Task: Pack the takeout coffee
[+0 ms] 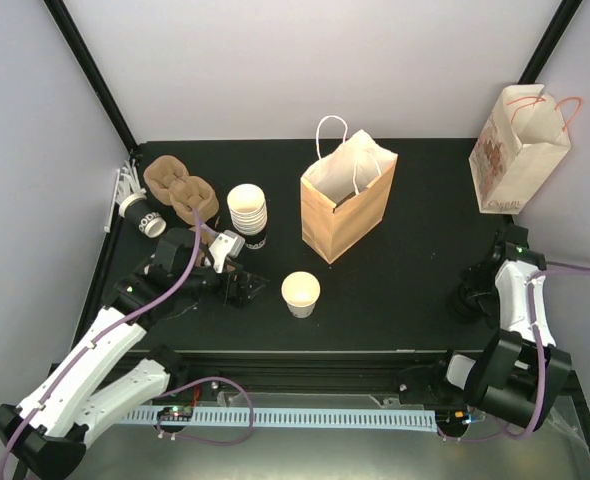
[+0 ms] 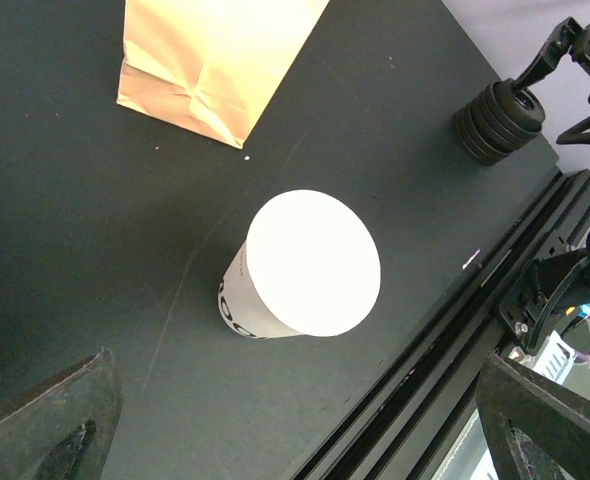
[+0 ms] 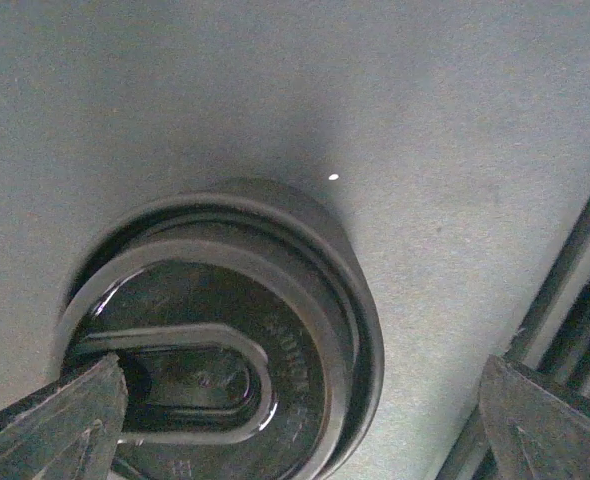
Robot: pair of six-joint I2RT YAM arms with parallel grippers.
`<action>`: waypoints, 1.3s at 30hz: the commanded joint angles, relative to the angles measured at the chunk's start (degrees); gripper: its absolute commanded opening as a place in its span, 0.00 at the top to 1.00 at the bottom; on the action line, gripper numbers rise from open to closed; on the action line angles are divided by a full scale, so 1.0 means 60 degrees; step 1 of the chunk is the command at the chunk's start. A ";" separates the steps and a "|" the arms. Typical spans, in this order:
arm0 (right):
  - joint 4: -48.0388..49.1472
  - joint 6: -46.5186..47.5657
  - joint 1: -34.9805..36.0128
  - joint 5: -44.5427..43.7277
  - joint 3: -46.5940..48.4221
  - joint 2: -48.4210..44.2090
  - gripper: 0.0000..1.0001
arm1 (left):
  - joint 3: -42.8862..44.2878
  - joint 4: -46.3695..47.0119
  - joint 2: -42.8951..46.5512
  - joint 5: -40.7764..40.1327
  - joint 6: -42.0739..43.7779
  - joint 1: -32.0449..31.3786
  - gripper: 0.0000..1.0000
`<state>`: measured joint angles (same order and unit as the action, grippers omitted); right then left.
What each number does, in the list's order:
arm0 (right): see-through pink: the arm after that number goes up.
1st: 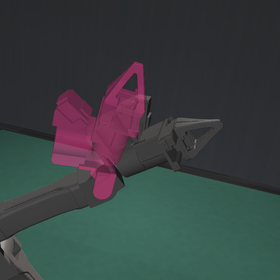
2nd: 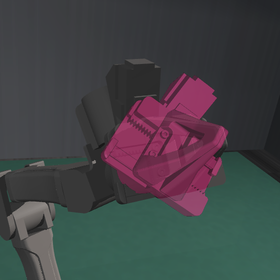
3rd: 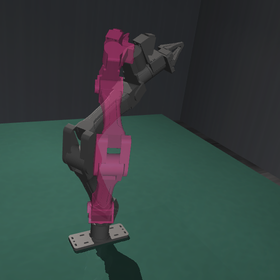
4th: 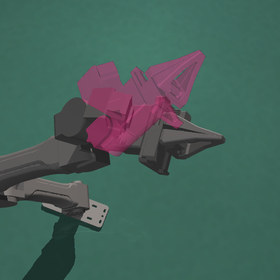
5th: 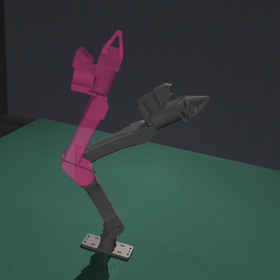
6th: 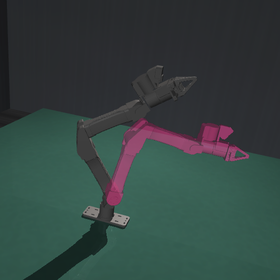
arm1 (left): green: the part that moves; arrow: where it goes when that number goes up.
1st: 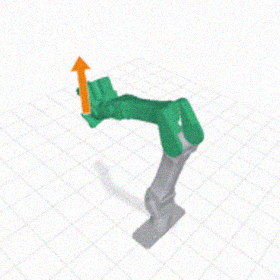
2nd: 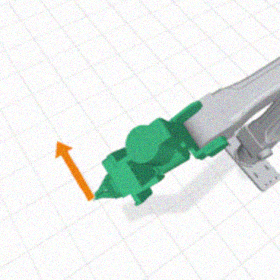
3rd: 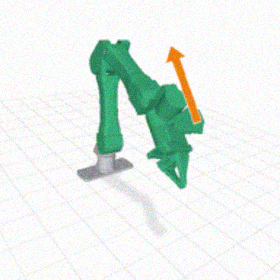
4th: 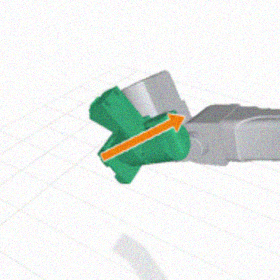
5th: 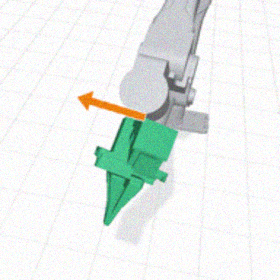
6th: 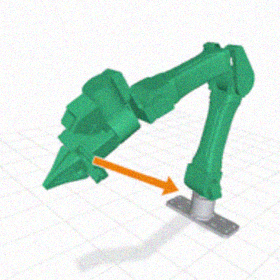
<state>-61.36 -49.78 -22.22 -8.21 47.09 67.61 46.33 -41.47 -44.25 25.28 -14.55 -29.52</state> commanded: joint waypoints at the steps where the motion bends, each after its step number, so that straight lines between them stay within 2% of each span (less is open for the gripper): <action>1: 0.1106 0.0368 -0.0076 0.0655 -0.0485 -0.0146 0.01 | -0.0041 0.0258 0.0100 -0.0149 0.0175 -0.0096 0.01; 10: 0.2429 0.0518 -0.0106 0.0803 -0.1428 -0.0533 0.00 | -0.0045 0.0276 0.0291 -0.0199 0.0203 -0.0213 0.01; 25: 0.4508 0.0416 -0.0138 0.1631 -0.2893 -0.1031 0.08 | -0.0053 0.0242 0.0339 -0.0285 0.0181 -0.0329 0.01; 32: 0.4833 0.0289 -0.0150 0.1493 -0.3096 -0.1561 0.09 | -0.0046 0.0231 0.0459 -0.0361 0.0154 -0.0411 0.01; 39: 0.7306 0.0157 -0.0164 0.3582 -0.3765 -0.1512 0.17 | -0.0047 0.0210 0.0446 -0.0426 0.0173 -0.0432 0.01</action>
<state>-25.91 -47.97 -22.94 5.30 26.63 57.21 46.30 -41.47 -41.98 23.51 -14.50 -31.64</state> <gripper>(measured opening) 0.840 0.989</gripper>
